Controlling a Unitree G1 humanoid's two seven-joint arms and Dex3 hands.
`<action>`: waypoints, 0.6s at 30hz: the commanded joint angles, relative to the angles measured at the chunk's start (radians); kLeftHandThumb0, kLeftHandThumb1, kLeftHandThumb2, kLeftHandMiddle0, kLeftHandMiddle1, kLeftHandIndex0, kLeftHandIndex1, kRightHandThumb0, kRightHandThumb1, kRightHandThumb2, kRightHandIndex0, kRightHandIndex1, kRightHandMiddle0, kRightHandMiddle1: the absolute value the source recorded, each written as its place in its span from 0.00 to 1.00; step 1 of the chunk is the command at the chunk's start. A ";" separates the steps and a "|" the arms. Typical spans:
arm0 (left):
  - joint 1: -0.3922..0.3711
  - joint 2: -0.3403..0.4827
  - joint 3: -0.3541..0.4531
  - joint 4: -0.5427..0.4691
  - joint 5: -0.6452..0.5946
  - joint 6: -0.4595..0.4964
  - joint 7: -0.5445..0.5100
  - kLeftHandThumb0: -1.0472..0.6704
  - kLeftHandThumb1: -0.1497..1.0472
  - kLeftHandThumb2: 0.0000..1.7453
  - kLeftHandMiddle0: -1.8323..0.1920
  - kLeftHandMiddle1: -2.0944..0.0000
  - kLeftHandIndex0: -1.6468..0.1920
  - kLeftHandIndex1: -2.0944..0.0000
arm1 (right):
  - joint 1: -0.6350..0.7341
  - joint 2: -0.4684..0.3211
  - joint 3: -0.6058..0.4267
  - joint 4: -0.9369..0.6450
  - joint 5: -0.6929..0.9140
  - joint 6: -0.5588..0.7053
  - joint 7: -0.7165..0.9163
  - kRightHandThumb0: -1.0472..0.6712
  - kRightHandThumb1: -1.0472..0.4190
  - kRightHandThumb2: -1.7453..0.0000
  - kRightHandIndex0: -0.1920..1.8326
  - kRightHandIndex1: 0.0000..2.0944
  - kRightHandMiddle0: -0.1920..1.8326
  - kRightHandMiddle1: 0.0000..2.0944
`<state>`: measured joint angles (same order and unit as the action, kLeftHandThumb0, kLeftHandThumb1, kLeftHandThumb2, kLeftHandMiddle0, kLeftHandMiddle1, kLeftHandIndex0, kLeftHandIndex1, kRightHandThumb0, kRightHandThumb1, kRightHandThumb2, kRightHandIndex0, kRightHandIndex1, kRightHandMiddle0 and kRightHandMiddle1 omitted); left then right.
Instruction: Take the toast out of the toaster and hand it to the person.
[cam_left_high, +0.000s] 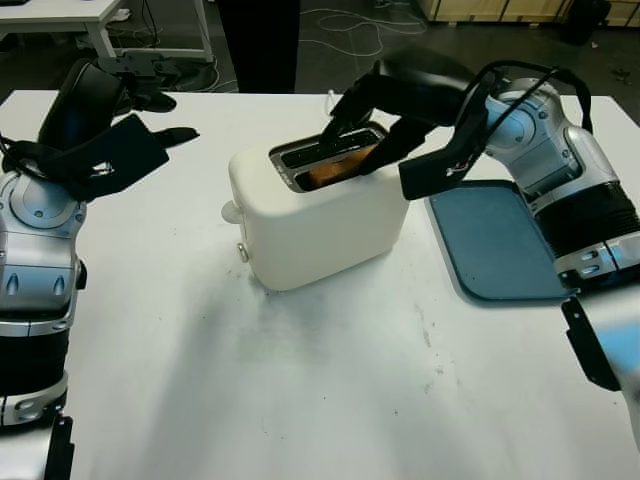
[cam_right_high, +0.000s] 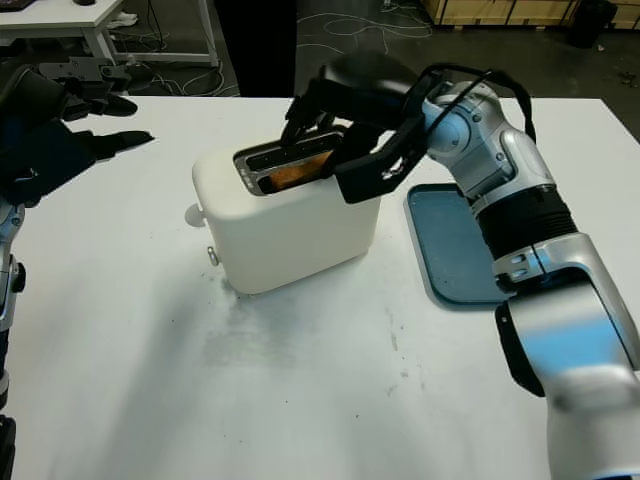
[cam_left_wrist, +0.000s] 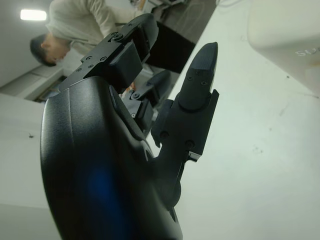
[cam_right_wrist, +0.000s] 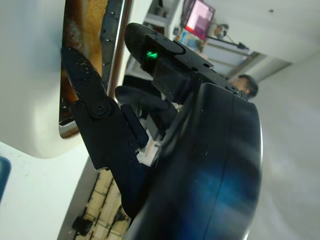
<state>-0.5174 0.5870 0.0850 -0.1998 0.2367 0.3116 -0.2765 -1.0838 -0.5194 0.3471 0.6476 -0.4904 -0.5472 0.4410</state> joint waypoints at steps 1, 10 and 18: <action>0.007 -0.002 0.006 -0.008 -0.003 0.002 0.001 0.45 0.83 0.00 0.64 0.72 0.50 1.00 | 0.004 0.008 0.009 0.017 -0.006 -0.023 -0.005 0.40 0.26 1.00 0.45 0.41 0.60 0.01; 0.011 0.001 0.003 -0.017 0.008 0.022 0.000 0.45 0.83 0.00 0.65 0.72 0.50 1.00 | 0.010 0.008 0.030 0.039 -0.027 -0.041 -0.020 0.41 0.27 1.00 0.45 0.39 0.60 0.01; 0.014 -0.005 0.011 -0.015 -0.005 0.018 0.000 0.45 0.83 0.00 0.64 0.72 0.50 1.00 | 0.007 0.000 0.056 0.065 -0.030 -0.089 0.009 0.40 0.25 0.99 0.54 0.42 0.67 0.04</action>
<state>-0.5157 0.5846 0.0909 -0.2064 0.2360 0.3277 -0.2765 -1.0846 -0.5180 0.3808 0.7049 -0.4999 -0.6093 0.4204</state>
